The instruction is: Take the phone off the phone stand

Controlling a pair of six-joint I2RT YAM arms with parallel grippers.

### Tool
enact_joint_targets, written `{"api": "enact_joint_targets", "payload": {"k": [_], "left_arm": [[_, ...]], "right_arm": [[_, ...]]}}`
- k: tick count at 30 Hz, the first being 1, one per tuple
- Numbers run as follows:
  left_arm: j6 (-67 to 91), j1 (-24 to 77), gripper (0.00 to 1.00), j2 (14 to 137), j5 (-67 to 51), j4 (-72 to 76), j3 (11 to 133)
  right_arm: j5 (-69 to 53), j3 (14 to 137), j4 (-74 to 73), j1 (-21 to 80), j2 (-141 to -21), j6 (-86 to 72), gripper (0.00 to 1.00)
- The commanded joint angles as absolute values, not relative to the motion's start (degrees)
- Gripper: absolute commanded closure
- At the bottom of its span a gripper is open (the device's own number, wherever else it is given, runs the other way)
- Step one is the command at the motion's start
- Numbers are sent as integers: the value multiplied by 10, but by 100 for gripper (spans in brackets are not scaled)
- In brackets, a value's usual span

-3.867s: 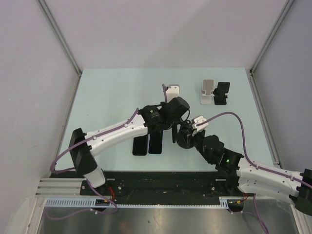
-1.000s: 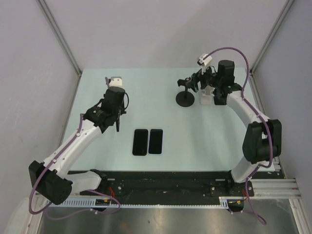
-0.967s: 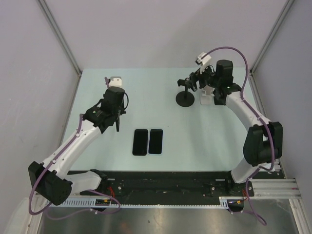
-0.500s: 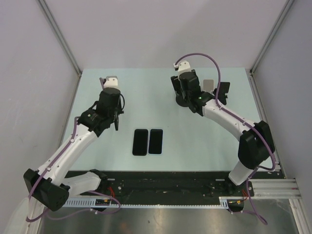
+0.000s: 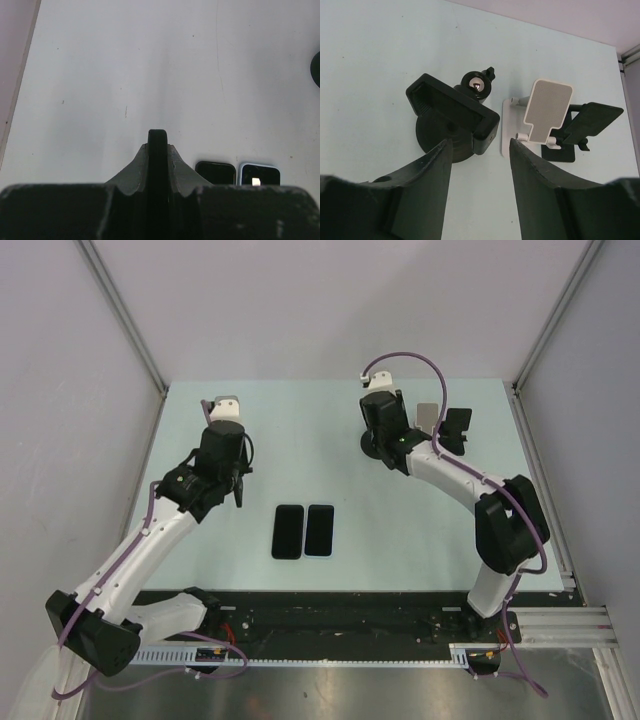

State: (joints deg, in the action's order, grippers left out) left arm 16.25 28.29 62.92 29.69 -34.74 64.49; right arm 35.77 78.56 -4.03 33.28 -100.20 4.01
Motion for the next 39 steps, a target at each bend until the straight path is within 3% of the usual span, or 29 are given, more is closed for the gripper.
{"api": "enact_joint_targets", "payload": {"k": [1, 12, 17, 20, 39], "left_arm": [[165, 278, 100, 614, 307, -309, 651], [167, 278, 99, 621, 297, -309, 650], [167, 277, 100, 622, 294, -308, 650], [167, 278, 100, 623, 294, -309, 650], [168, 277, 100, 621, 294, -309, 650]], "right_arm": [[375, 811, -6, 326, -1013, 27, 49], [373, 810, 34, 317, -1027, 29, 67], [366, 810, 31, 312, -1025, 26, 93], [342, 809, 32, 306, -1023, 33, 100], [257, 736, 93, 252, -994, -90, 100]]}}
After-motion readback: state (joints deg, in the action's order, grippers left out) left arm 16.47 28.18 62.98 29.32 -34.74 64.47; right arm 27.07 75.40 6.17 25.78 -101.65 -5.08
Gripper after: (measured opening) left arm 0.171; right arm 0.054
